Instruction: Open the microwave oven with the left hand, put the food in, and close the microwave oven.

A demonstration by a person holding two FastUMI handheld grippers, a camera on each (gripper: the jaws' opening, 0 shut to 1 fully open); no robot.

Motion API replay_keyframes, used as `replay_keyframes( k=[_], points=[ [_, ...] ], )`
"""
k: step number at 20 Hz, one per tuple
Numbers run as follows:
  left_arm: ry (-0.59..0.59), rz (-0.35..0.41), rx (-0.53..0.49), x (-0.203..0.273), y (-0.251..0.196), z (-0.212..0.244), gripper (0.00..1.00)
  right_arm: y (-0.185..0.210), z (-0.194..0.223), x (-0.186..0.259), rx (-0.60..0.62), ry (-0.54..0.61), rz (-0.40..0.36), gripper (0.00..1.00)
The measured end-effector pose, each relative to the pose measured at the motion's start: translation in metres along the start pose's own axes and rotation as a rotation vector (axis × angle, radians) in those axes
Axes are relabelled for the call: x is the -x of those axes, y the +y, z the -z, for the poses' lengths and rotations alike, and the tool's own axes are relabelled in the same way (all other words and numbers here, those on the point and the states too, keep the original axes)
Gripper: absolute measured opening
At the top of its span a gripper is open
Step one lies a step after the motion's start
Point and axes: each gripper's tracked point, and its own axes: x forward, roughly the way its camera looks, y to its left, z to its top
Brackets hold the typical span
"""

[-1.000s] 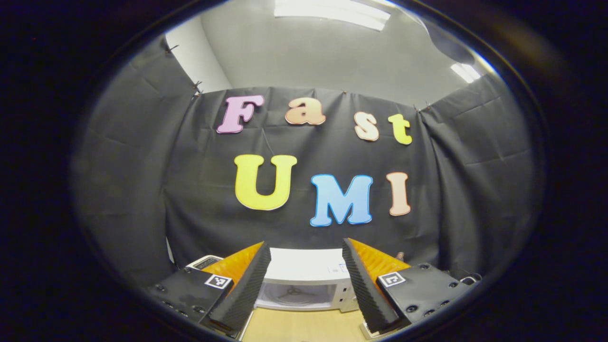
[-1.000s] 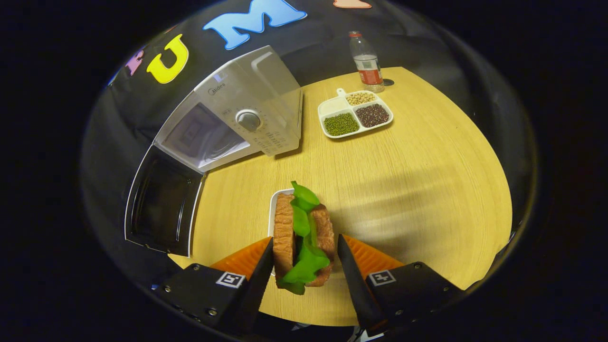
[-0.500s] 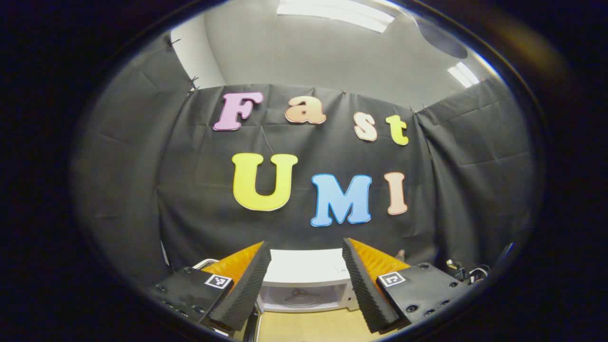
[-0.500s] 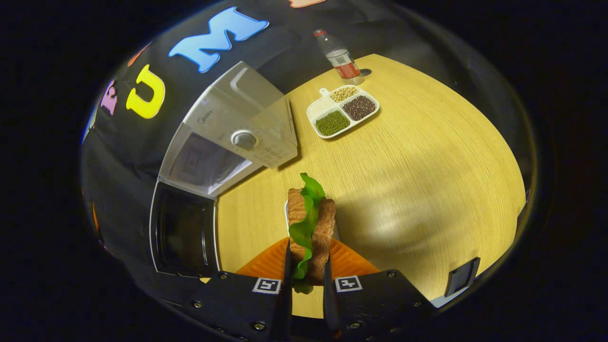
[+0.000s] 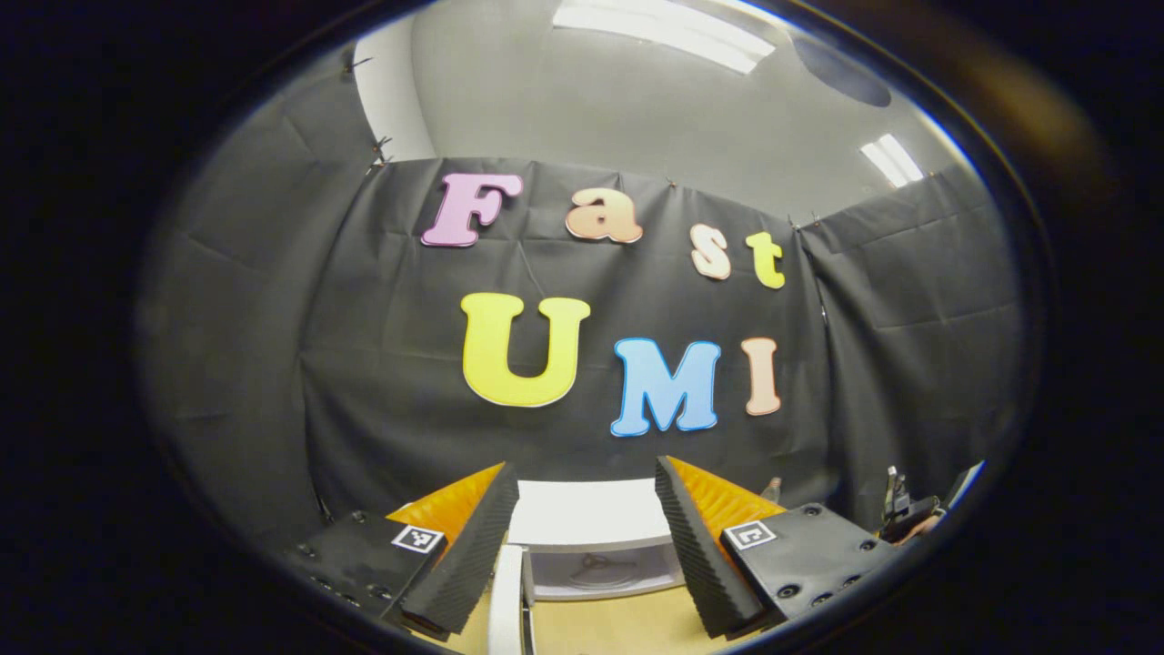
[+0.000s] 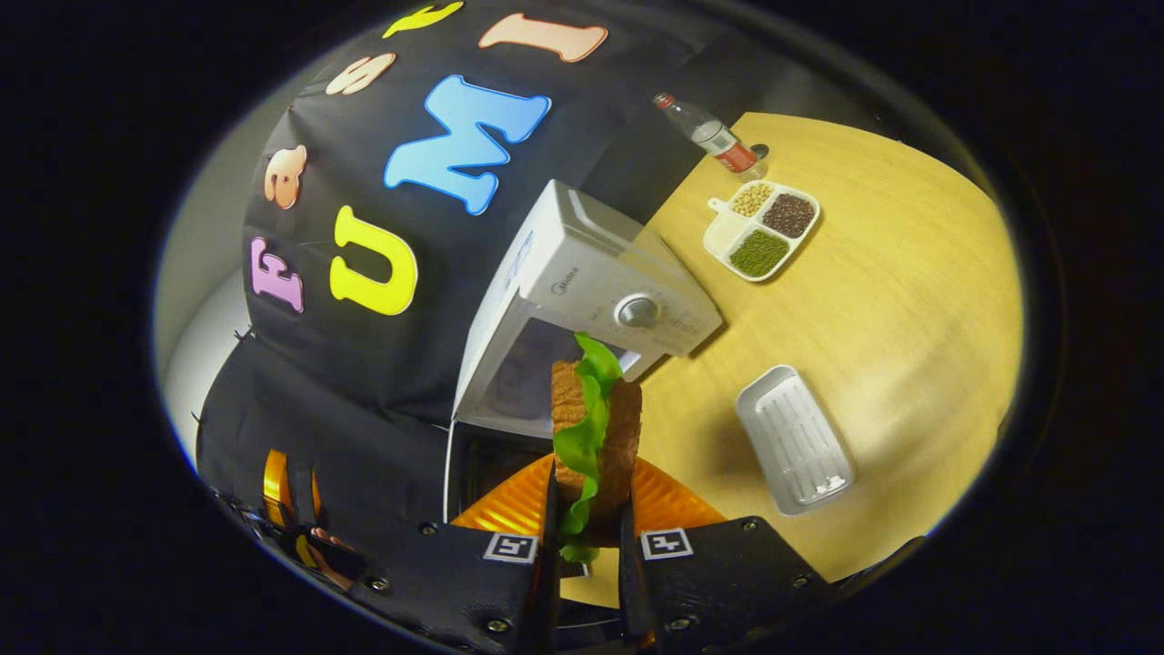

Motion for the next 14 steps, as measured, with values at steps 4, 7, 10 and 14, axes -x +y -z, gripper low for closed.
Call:
replay_keyframes(
  k=[4,7,10,14],
  points=[
    [-0.010,0.021,-0.019,0.012,0.025,-0.006,0.97,0.030,0.015,-0.027,-0.026,-0.028,-0.045,0.27],
    [-0.017,0.023,-0.014,0.022,0.045,-0.011,0.97,0.042,0.025,-0.045,-0.063,-0.047,-0.055,0.27],
    [-0.015,0.022,0.001,0.036,0.063,-0.009,0.97,0.049,0.028,-0.068,-0.111,-0.077,-0.066,0.27],
    [-0.005,0.008,-0.026,0.050,0.084,-0.006,0.96,0.057,0.030,-0.095,-0.162,-0.111,-0.077,0.27]
  ],
)
